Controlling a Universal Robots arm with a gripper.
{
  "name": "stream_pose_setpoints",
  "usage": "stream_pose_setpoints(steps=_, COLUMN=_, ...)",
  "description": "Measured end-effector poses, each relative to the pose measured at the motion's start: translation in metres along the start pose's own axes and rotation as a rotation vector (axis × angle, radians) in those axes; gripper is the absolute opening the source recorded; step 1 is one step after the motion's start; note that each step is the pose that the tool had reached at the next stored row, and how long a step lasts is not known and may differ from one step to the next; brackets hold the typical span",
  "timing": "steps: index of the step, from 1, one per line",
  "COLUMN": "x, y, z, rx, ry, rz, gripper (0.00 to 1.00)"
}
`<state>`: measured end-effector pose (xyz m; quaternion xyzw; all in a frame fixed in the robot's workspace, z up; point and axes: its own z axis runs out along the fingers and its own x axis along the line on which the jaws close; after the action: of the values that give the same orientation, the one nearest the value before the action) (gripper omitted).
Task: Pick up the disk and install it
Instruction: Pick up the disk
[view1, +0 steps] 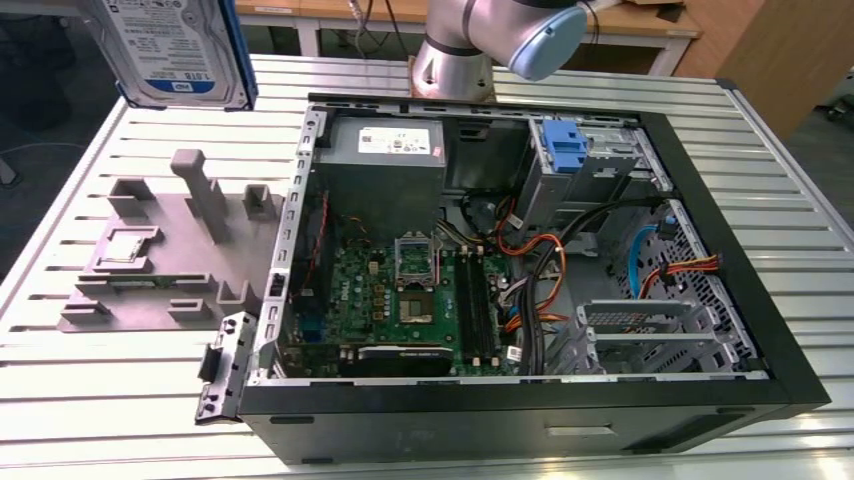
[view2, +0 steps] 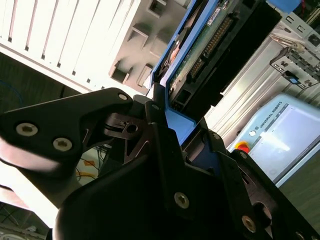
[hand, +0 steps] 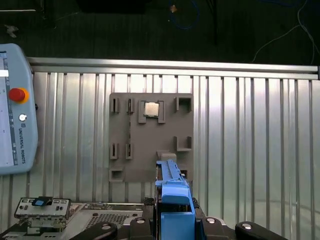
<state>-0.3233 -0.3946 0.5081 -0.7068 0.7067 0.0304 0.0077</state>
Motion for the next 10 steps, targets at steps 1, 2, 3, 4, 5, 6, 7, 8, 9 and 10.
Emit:
stream_pose_setpoints(steps=1, x=0.0002, y=-0.0024, z=0.0, rx=0.0, ry=0.0, rz=0.0, gripper=0.36)
stream_pose_setpoints(steps=2, x=0.0003, y=-0.0053, z=-0.0002, rx=-0.0002, ry=-0.0001, rz=0.0, gripper=0.36)
stream_pose_setpoints(steps=3, x=0.0004, y=-0.0074, z=-0.0002, rx=-0.0002, ry=-0.0002, rz=0.0, gripper=0.36)
stream_pose_setpoints(steps=4, x=0.0004, y=-0.0082, z=-0.0002, rx=-0.0002, ry=-0.0003, rz=0.0, gripper=0.36)
stream_pose_setpoints(steps=5, x=0.0004, y=-0.0083, z=-0.0002, rx=-0.0002, ry=-0.0003, rz=0.0, gripper=0.36)
stream_pose_setpoints(steps=6, x=0.0004, y=-0.0083, z=-0.0002, rx=-0.0001, ry=-0.0003, rz=0.0, gripper=0.36)
stream_pose_setpoints(steps=7, x=0.0004, y=-0.0083, z=-0.0002, rx=-0.0001, ry=-0.0003, rz=0.0, gripper=0.36)
stream_pose_setpoints(steps=8, x=0.0004, y=-0.0085, z=-0.0002, rx=-0.0001, ry=-0.0003, rz=0.0, gripper=0.36)
stream_pose_setpoints(steps=9, x=0.0004, y=-0.0087, z=-0.0002, rx=-0.0001, ry=-0.0003, rz=0.0, gripper=0.36)
stream_pose_setpoints(steps=10, x=0.0004, y=-0.0087, z=-0.0002, rx=-0.0001, ry=-0.0003, rz=0.0, gripper=0.36)
